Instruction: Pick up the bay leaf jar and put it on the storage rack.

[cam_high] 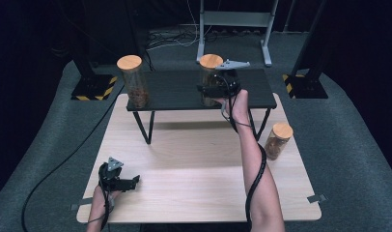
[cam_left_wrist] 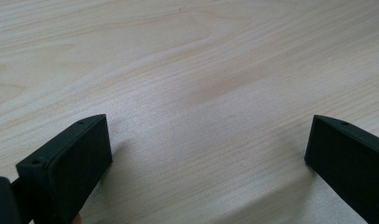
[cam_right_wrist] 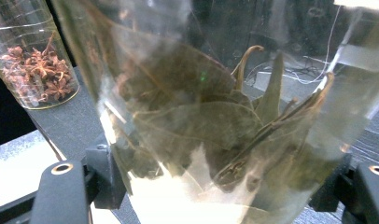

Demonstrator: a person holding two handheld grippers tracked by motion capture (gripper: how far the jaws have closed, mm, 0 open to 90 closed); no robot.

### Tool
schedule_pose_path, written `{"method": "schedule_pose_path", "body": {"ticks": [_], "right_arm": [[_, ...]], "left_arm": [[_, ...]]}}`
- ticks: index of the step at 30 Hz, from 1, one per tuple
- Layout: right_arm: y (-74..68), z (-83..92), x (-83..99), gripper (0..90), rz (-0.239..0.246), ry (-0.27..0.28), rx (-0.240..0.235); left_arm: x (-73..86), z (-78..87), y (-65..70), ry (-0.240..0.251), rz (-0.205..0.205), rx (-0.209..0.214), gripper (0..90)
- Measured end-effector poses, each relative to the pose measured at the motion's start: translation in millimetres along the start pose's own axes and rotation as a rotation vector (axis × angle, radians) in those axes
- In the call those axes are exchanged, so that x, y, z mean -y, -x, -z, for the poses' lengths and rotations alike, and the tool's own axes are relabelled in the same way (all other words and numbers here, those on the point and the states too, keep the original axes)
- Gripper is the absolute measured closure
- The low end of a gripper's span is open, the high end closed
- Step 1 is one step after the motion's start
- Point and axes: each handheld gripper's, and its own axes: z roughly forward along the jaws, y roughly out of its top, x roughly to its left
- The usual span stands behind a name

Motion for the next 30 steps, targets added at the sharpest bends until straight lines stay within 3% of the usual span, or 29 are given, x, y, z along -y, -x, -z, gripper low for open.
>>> {"method": "schedule_pose_path", "body": {"ticks": [13,17,21,25,30], "right_arm": [[-0.7,-0.2,-0.3,20.5,-0.010,-0.010,0.000],[-4.2,-1.0,-0.1,9.1,-0.012,-0.064,0.013],[-8.3,3.0,-0.4,3.3,-0.011,-0.099,0.023],[-12.0,9.4,2.6,1.6,0.011,-0.138,0.032],[-15.3,20.8,13.5,1.1,0.034,-0.149,0.034]], "left_arm": [[0.0,0.0,0.0,0.000,0.000,0.000,0.0],[0.0,0.0,0.0,0.000,0.000,0.000,0.0],[0.0,0.0,0.0,0.000,0.000,0.000,0.0],[0.0,0.0,0.0,0.000,0.000,0.000,0.0],[0.0,0.0,0.0,0.000,0.000,0.000,0.0]]}}
